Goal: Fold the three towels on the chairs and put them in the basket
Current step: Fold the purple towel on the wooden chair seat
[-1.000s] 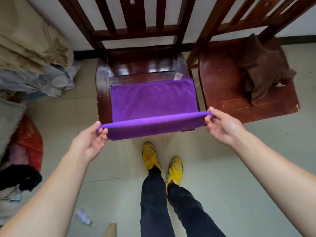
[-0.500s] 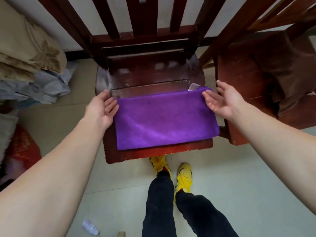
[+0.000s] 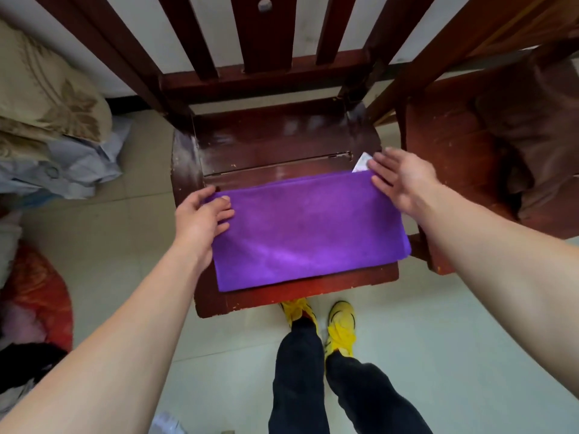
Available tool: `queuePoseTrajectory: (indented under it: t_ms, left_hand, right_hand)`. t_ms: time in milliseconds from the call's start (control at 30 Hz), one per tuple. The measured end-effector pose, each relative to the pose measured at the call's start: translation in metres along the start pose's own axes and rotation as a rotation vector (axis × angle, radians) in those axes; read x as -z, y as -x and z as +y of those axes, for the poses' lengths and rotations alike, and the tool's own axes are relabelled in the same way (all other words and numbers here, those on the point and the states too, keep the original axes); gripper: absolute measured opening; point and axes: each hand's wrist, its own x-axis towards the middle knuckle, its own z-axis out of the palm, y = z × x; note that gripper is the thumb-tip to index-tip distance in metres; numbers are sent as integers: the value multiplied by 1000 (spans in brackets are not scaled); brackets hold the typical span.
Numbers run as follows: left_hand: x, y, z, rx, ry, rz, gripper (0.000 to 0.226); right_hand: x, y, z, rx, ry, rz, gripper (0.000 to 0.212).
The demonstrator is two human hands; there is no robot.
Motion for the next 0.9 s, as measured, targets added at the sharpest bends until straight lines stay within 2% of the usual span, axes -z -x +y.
queuePoseTrajectory:
  t_ms: [33, 100, 200, 233, 333, 433, 500, 600, 667, 700, 800, 900]
  left_hand:
    - [1, 5, -1, -26, -4, 33, 26]
    - [0, 20, -13, -8, 2, 15, 14]
    - [0, 44, -56, 154, -88, -111, 14]
    - [5, 49, -72, 204, -115, -105, 14]
    - [31, 56, -102, 265, -154, 15, 14]
    - [51, 58, -109, 224, -283, 45, 13]
    - [48, 61, -104, 107, -419, 75, 14]
    - [17, 67, -81, -312, -755, 127, 13]
    - [-16, 73, -65, -588, -934, 31, 12]
    - [-34, 73, -58, -666, -1017, -53, 23]
    - [-83, 61, -45, -746, -1380, -256, 67]
    - [-111, 46, -39, -709, -1640, -295, 88]
  right_hand:
    - [4, 3, -3, 23, -9, 35, 15]
    - [6, 19, 7, 3, 19, -2, 13]
    - [11, 49, 53, -156, 174, -168, 13]
    - [19, 55, 70, -202, 221, -176, 12]
    - [63, 53, 92, -228, 253, -19, 12]
    - [104, 41, 84, -188, 321, 87, 17]
    - [117, 34, 78, -100, 447, 156, 16]
    - [115, 24, 70, 122, 674, 215, 21]
    - [102, 21, 64, 184, 758, 161, 38]
    - [93, 20, 63, 187, 796, 112, 45]
    - [77, 16, 60, 170, 931, 33, 42]
    - [80, 8, 54, 161, 959, 58, 27]
